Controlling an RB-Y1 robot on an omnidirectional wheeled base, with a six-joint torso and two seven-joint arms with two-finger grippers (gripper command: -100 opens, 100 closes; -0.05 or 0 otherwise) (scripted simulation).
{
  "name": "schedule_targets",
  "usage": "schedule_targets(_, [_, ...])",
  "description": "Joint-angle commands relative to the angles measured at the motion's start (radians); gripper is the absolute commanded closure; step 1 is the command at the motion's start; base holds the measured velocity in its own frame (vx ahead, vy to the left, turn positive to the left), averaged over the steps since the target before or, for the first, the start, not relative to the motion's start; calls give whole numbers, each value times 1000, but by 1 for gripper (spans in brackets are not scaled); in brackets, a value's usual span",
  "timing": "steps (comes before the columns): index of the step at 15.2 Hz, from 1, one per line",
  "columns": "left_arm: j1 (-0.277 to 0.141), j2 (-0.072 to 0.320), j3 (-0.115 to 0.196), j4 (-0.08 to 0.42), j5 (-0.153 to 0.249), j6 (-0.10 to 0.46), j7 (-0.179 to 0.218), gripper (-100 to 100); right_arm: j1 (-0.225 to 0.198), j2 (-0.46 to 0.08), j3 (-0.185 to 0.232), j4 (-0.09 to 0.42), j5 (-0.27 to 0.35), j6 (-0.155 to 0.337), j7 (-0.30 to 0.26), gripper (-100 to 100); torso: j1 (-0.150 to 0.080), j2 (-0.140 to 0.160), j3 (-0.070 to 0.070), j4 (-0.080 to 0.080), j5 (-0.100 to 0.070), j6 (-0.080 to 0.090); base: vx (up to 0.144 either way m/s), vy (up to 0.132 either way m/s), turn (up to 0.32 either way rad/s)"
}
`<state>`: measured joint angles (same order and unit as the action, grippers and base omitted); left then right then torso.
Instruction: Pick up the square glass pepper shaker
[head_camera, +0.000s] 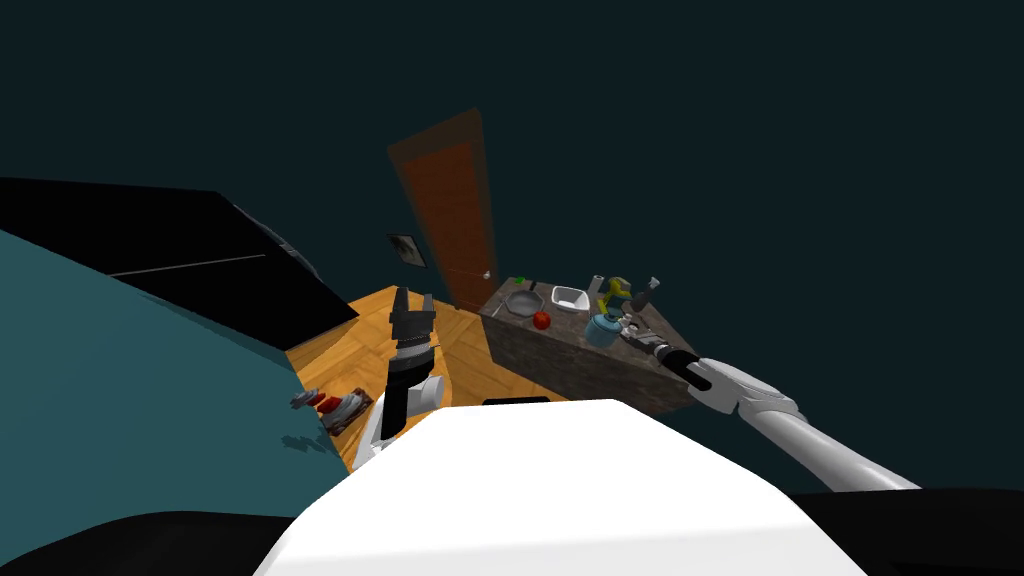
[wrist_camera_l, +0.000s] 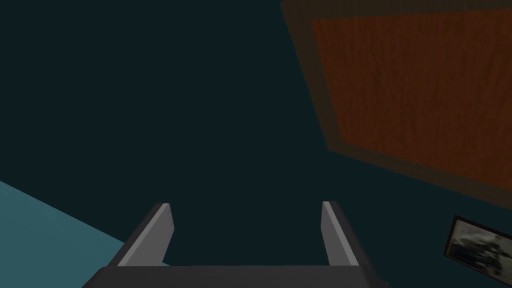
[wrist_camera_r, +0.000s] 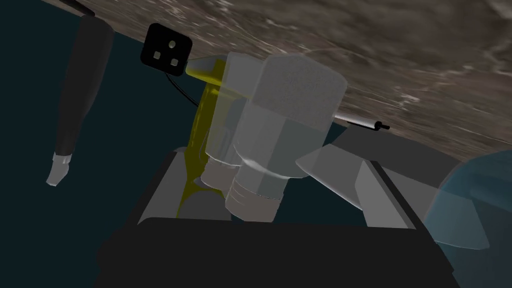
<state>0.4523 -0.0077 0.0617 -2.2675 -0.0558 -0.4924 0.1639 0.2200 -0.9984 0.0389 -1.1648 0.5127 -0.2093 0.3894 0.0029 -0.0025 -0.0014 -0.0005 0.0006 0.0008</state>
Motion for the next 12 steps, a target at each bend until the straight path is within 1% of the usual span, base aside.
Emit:
schedule_targets(1, [0,0,0,0,0,0,0,0,-40,18,-22,50,50,-50,-6,-100,0,0,0,0,0,0,84,30,-200])
schedule_targets(2, [0,0,0,0,0,0,0,0,-40,18,-22,54,58,-63,-6,-100,0,-1,-1,0,0,0,95,35,-171])
schedule_targets(3, [0,0,0,0,0,0,0,0,-40,18,-22,54,58,-63,-6,-100,0,-2,-1,-1,0,0,73,31,-63])
schedule_targets(4, [0,0,0,0,0,0,0,0,-70,32,-40,92,99,-98,-10,-100,0,-2,-1,-1,0,-1,75,31,-140])
schedule_targets(5, [0,0,0,0,0,0,0,0,-70,32,-40,95,102,-108,-10,-100,0,-2,-1,-1,0,0,74,35,-139])
schedule_targets(6, [0,0,0,0,0,0,0,0,-100,47,-58,131,135,-137,-13,-100,0,-2,-1,-1,0,0,77,44,-185])
schedule_targets(7, [0,0,0,0,0,0,0,0,-100,47,-58,136,146,-154,-13,-100,0,-3,-2,-1,0,0,74,50,-171])
schedule_targets(8, [0,0,0,0,0,0,0,0,-129,62,-76,171,175,-178,-17,-100,1,-2,-1,-1,0,0,101,48,-197])
schedule_targets(9, [0,0,0,0,0,0,0,0,-129,62,-76,177,190,-198,-17,-100,1,-3,-2,-1,0,0,103,49,-151])
schedule_targets(10, [0,0,0,0,0,0,0,0,-129,62,-76,177,190,-200,-17,-100,1,-4,-2,-1,0,0,63,35,-41])
schedule_targets(11, [0,0,0,0,0,0,0,0,-159,77,-94,218,230,-235,-20,-100,0,-3,-2,-1,0,-1,61,35,-119])
schedule_targets(12, [0,0,0,0,0,0,0,0,-159,77,-94,218,234,-246,-20,-100,0,-2,-1,-1,0,0,64,37,-152])
